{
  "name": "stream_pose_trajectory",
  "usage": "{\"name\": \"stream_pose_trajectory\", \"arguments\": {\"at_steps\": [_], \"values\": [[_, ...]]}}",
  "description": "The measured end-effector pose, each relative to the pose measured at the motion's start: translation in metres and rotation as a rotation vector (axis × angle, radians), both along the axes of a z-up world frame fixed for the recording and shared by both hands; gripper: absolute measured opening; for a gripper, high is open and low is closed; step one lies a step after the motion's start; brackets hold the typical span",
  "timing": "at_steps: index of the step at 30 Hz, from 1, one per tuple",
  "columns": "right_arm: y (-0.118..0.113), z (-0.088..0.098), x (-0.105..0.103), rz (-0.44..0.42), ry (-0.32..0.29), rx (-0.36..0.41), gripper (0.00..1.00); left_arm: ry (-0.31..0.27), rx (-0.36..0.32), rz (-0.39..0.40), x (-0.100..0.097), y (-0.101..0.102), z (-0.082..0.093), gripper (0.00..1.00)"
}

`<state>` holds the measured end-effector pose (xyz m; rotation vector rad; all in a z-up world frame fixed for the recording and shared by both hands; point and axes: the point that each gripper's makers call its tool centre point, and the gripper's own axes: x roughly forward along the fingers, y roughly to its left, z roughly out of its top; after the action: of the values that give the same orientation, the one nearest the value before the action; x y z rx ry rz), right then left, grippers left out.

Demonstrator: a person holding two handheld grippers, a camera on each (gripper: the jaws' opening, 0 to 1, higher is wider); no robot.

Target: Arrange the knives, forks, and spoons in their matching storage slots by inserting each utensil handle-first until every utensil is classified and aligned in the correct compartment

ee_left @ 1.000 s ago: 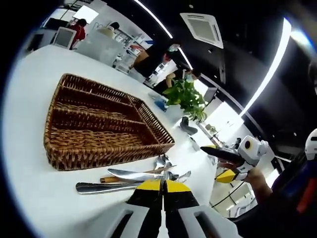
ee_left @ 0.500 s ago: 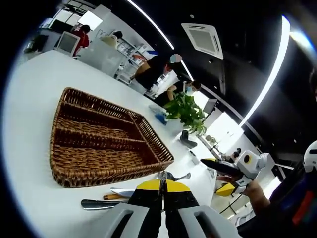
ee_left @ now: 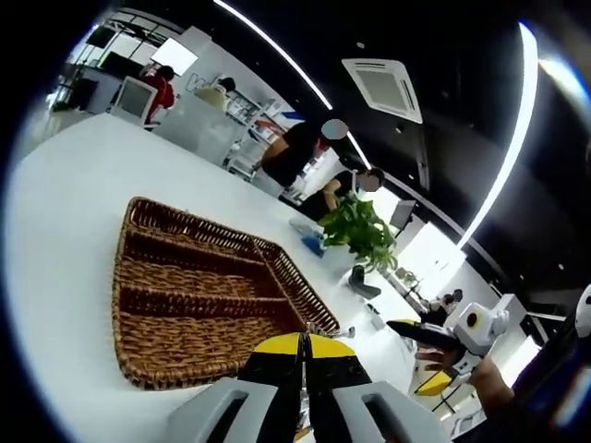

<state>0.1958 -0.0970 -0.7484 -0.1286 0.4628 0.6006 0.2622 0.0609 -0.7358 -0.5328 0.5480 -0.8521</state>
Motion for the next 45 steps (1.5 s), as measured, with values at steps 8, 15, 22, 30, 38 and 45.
{"name": "stream_pose_trajectory", "arguments": {"at_steps": [8,15,22,30,38,45], "values": [[0.003,0.0,-0.001,0.01,0.005,0.001,0.99,-0.011,-0.005,0.032,0.022,0.004,0.005,0.0],[0.004,0.0,-0.002,0.012,0.003,0.002,0.99,-0.007,-0.013,0.062,0.043,0.007,0.005,0.0],[0.005,0.0,-0.002,0.014,0.005,0.003,0.99,-0.013,-0.021,0.098,0.062,0.011,0.006,0.0],[0.005,-0.003,-0.003,0.016,0.012,0.002,0.99,-0.009,0.01,0.161,0.084,0.018,-0.004,0.0],[0.0,-0.005,-0.004,0.004,0.016,0.002,0.98,0.02,0.021,0.218,0.105,0.026,-0.02,0.0],[-0.004,-0.008,-0.007,-0.004,0.022,-0.007,0.98,0.051,0.029,0.271,0.119,0.032,-0.034,0.0]]}}
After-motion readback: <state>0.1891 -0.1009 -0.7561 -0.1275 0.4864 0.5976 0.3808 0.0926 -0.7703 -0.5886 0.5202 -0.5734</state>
